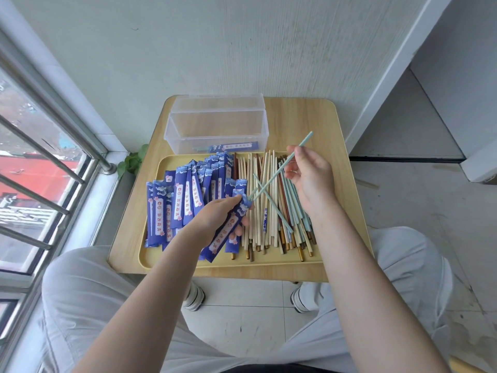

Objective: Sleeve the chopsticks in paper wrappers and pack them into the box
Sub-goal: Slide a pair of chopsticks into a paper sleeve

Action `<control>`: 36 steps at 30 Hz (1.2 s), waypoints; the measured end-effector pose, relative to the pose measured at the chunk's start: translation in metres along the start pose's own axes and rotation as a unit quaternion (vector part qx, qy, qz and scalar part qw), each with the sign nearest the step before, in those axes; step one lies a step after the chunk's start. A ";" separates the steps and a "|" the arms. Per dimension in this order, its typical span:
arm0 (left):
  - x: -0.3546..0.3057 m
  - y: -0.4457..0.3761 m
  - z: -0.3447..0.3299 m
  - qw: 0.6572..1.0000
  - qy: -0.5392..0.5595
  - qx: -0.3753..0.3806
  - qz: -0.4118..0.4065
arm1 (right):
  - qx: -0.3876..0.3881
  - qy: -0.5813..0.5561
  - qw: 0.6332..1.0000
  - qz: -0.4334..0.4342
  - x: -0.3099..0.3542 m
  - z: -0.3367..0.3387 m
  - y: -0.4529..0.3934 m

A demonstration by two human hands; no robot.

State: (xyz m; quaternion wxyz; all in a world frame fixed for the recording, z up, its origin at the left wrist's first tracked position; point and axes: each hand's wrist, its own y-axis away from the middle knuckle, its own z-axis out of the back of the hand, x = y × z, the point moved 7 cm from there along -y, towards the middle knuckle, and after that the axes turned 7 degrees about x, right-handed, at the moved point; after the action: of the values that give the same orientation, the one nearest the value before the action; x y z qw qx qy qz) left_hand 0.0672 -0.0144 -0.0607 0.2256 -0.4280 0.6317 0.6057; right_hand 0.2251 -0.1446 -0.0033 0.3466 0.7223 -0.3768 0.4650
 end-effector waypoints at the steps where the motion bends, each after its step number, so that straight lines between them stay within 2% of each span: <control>1: 0.001 0.001 -0.001 1.000 -0.006 0.011 0.007 | -0.010 0.005 1.000 0.000 0.000 0.001 -0.001; 10: 0.002 0.001 -0.006 0.998 -0.007 0.064 0.008 | -0.009 0.073 0.997 -0.012 -0.008 -0.004 -0.001; 17: 0.004 0.000 -0.003 0.998 0.008 0.069 0.006 | -0.054 0.068 0.996 0.004 -0.003 0.008 -0.008; 22: 0.003 -0.003 -0.004 0.997 0.016 0.077 -0.003 | -0.025 0.088 0.996 -0.011 -0.009 0.000 -0.008; 28: -0.007 -0.004 -0.015 0.995 0.021 0.096 -0.021 | -0.027 0.145 0.989 0.001 -0.021 -0.008 -0.006; 31: -0.009 -0.008 -0.015 0.995 0.048 0.087 -0.022 | 0.007 0.203 0.979 0.002 -0.022 -0.015 -0.003; 34: -0.013 -0.014 -0.008 0.994 0.100 0.042 -0.018 | 0.089 0.312 0.946 -0.020 -0.032 -0.033 0.004; 36: -0.017 -0.016 -0.003 0.995 0.101 0.019 -0.013 | 0.110 0.338 0.935 -0.025 -0.040 -0.039 0.007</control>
State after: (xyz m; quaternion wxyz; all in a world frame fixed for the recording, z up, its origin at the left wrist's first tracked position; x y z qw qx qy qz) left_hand 0.0902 -0.0109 -0.0555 0.1770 -0.4908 0.6566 0.5446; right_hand 0.1914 -0.1056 -0.0269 0.3838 0.5654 -0.1660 0.7110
